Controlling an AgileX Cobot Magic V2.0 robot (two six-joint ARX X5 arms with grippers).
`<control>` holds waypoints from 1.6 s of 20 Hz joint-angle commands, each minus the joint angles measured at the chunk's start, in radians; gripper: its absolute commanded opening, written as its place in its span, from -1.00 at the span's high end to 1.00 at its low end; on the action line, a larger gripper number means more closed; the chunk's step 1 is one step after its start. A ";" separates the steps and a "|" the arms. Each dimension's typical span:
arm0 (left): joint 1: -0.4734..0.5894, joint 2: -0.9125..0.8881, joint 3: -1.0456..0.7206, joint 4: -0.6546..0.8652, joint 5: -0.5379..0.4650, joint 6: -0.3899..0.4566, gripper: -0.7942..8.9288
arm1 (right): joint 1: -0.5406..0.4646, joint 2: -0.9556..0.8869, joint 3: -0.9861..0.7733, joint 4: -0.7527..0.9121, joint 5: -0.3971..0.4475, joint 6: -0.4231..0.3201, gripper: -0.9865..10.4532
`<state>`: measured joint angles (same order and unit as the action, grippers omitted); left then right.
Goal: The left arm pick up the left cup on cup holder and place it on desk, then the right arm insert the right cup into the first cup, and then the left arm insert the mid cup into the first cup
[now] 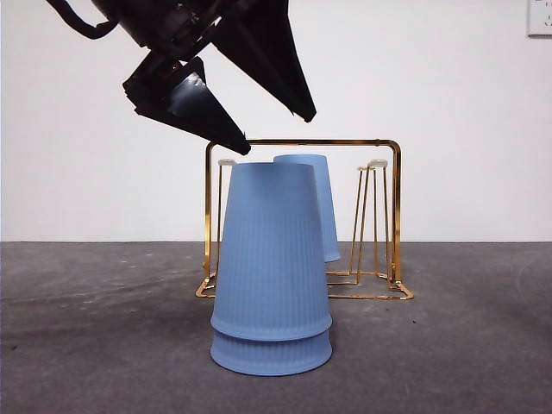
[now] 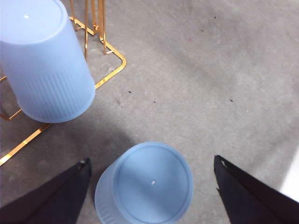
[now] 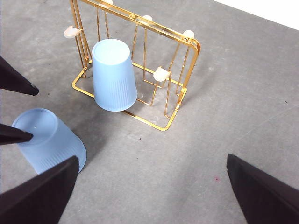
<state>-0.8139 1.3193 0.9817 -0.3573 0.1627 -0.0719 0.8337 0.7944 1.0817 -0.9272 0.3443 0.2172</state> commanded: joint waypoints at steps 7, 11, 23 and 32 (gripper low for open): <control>-0.007 -0.149 0.025 -0.013 -0.083 -0.026 -0.06 | 0.007 0.045 0.013 0.104 -0.095 0.016 -0.05; 0.014 -0.344 0.025 -0.153 -0.267 -0.023 -0.06 | 0.006 0.133 0.013 0.257 -0.171 0.011 -0.05; 0.023 -0.629 0.025 -0.368 -0.303 -0.082 -0.06 | -0.197 0.619 0.277 0.287 -0.425 -0.020 -0.04; 0.023 -0.645 0.025 -0.384 -0.302 -0.106 -0.06 | -0.221 0.917 0.584 0.099 -0.452 -0.161 -0.04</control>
<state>-0.7856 0.6689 0.9836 -0.7483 -0.1352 -0.1722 0.6056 1.6939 1.6405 -0.8284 -0.1085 0.0845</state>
